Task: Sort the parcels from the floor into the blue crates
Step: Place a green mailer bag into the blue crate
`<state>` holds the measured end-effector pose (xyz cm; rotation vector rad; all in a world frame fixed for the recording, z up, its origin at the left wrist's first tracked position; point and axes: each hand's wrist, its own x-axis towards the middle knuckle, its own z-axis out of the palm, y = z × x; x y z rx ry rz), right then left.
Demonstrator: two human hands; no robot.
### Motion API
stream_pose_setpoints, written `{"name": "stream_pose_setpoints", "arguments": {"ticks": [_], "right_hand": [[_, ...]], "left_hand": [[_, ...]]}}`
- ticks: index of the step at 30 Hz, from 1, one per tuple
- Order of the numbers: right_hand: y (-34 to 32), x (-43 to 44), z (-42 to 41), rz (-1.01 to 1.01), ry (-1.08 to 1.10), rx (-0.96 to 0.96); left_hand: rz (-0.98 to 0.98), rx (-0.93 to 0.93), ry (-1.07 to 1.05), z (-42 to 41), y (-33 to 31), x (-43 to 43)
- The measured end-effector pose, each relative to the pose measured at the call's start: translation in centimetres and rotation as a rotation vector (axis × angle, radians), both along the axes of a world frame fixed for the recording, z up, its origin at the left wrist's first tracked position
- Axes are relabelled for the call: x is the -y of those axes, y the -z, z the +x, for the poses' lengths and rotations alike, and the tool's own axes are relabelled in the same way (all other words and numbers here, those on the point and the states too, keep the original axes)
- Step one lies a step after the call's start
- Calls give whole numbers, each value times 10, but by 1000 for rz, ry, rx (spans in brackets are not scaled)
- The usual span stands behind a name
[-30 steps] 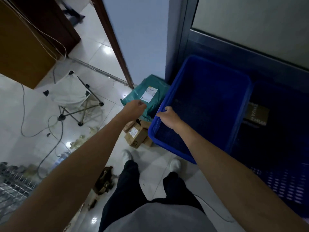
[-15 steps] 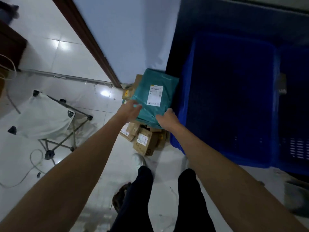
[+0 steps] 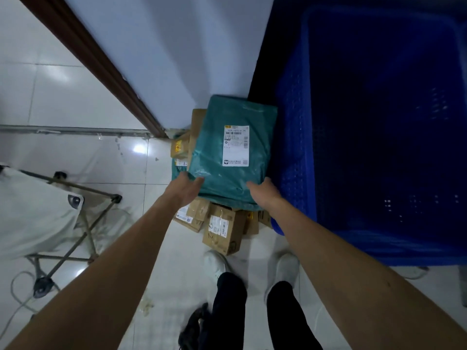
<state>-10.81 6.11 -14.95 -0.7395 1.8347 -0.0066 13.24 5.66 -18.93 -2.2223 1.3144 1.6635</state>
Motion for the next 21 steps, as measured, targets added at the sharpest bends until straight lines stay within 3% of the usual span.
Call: {"name": "stream_pose_setpoints", "arguments": {"ticks": [3, 13, 21], "right_hand": [[18, -2, -1, 15, 86, 54], [56, -1, 0, -2, 416, 100], [37, 0, -8, -3, 474, 240]], "left_hand": [[-15, 0, -66, -12, -17, 8], [15, -149, -419, -18, 31, 25], [49, -221, -507, -17, 19, 27]]}}
